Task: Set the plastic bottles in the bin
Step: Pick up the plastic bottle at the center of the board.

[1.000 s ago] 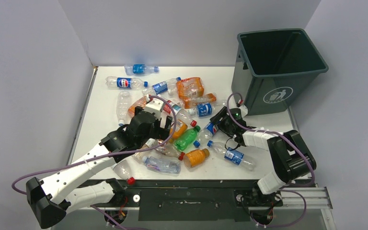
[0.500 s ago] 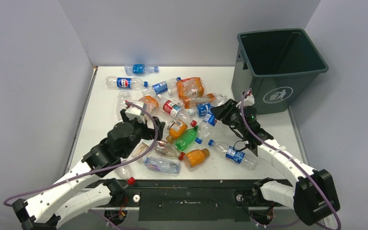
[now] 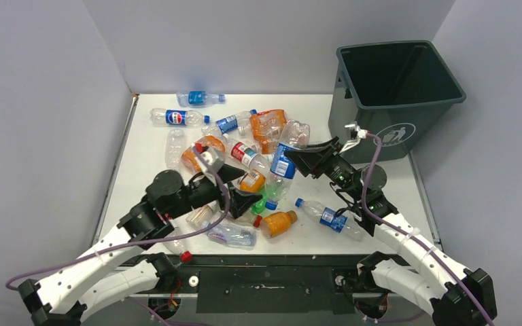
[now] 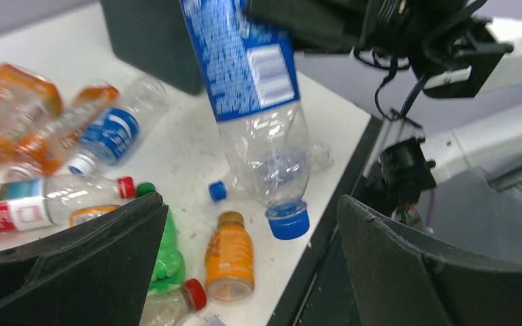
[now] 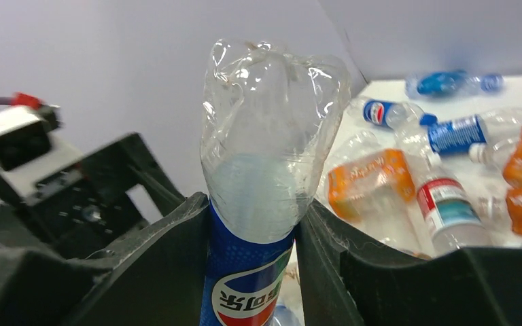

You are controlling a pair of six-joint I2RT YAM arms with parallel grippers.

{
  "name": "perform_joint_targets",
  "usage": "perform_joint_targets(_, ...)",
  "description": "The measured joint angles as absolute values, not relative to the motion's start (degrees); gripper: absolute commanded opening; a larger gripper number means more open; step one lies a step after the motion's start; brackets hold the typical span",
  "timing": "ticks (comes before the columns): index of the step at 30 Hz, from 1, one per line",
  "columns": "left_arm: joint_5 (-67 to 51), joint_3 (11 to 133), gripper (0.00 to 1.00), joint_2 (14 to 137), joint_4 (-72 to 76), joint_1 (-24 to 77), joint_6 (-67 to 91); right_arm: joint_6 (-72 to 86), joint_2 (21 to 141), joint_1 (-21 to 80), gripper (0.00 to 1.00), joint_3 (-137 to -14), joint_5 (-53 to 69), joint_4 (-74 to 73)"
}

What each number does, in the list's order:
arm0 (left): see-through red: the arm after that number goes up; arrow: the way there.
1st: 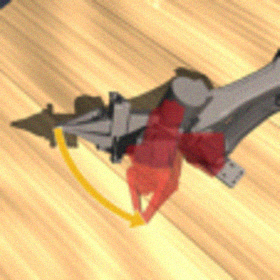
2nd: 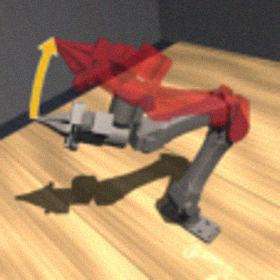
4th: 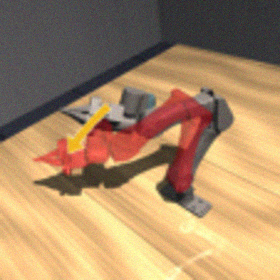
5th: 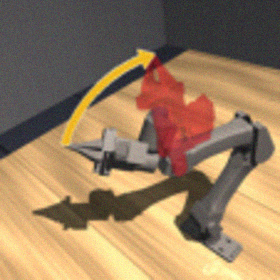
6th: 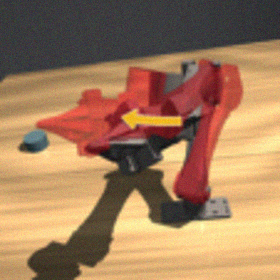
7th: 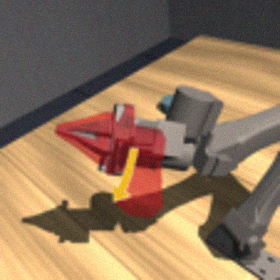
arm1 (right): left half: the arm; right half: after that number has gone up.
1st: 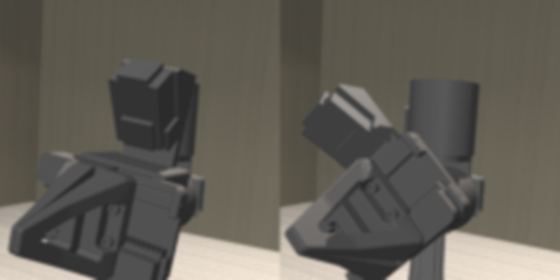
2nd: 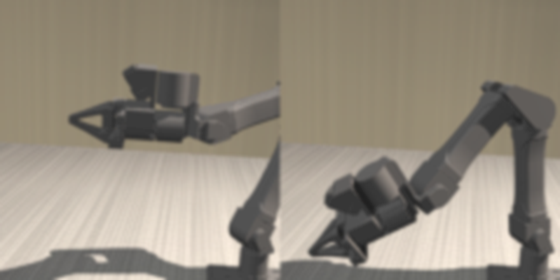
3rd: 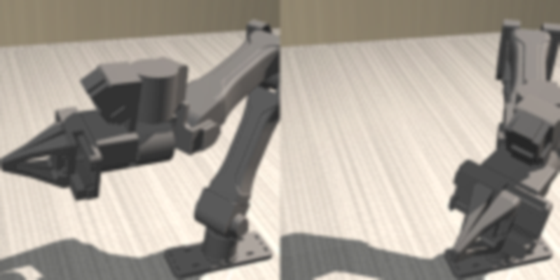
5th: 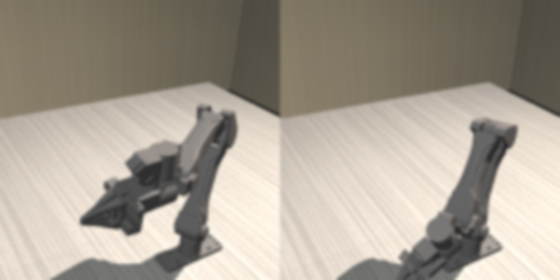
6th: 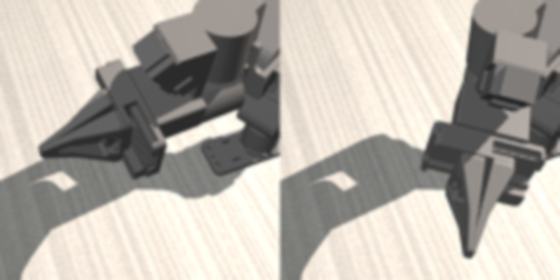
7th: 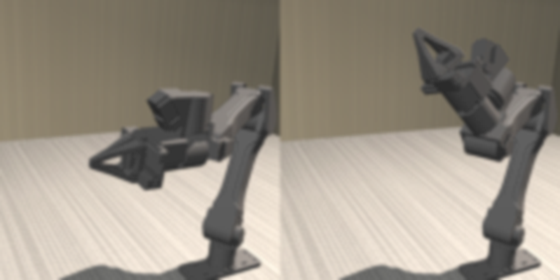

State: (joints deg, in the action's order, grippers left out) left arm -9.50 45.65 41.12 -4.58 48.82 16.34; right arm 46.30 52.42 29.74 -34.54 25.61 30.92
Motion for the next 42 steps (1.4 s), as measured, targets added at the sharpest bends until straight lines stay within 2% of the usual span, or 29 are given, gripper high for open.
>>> perform_joint_targets(5, -15.62, 46.76, 0.96, 48.34, -6.52, 48.99, 17.54, 50.61, 51.94, 30.48, 0.41, -32.67, 25.98, 42.85)
perform_joint_targets(13, -21.37, 46.63, 0.96, 48.29, -2.61, 49.04, 21.39, 54.72, 52.82, 31.27, 0.41, -30.70, 25.80, 55.07)
perform_joint_targets(16, -22.90, 46.63, 1.00, 49.21, -0.69, 49.04, 22.70, 55.44, 53.47, 31.66, 0.41, -30.30, 25.67, 57.71)
perform_joint_targets(19, -24.49, 46.63, 0.83, 50.65, 0.34, 49.04, 23.81, 56.07, 53.80, 31.99, 0.41, -29.76, 25.28, 59.18)
perform_joint_targets(25, -27.49, 46.63, 0.41, 53.65, 1.34, 49.04, 25.69, 56.16, 53.89, 32.38, 0.41, -29.61, 24.80, 60.71)
perform_joint_targets(27, -28.40, 46.65, 0.30, 54.11, 1.80, 49.06, 26.09, 55.94, 53.89, 32.40, 0.44, -29.54, 24.64, 60.73)
perform_joint_targets(28, -28.75, 46.65, 0.24, 54.22, 2.02, 49.10, 26.33, 55.72, 53.89, 32.40, 0.49, -29.54, 24.53, 60.62)
perform_joint_targets(29, -28.95, 46.65, 0.17, 54.24, 2.09, 49.10, 26.44, 55.68, 53.89, 32.40, 0.60, -29.54, 24.51, 60.53)
perform_joint_targets(31, -29.06, 46.65, 0.00, 54.24, 2.00, 49.08, 26.17, 55.33, 53.76, 32.40, 0.91, -29.54, 24.49, 60.23)
perform_joint_targets(32, -28.99, 46.65, 0.00, 54.24, 1.85, 49.06, 26.04, 54.68, 53.47, 32.40, 0.96, -29.61, 24.58, 59.16)
perform_joint_targets(33, -28.84, 46.68, 0.00, 54.22, 1.67, 49.08, 25.71, 54.85, 53.10, 32.38, 0.90, -29.63, 24.84, 58.08)
perform_joint_targets(36, -26.59, 47.55, 0.00, 53.63, -1.45, 49.08, 23.14, 52.14, 50.26, 32.47, 0.90, -30.65, 25.36, 49.52)
perform_joint_targets(42, -14.83, 53.89, 0.00, 49.23, -15.25, 49.01, 10.85, 37.91, 41.67, 32.47, 0.90, -43.66, 25.45, 19.20)
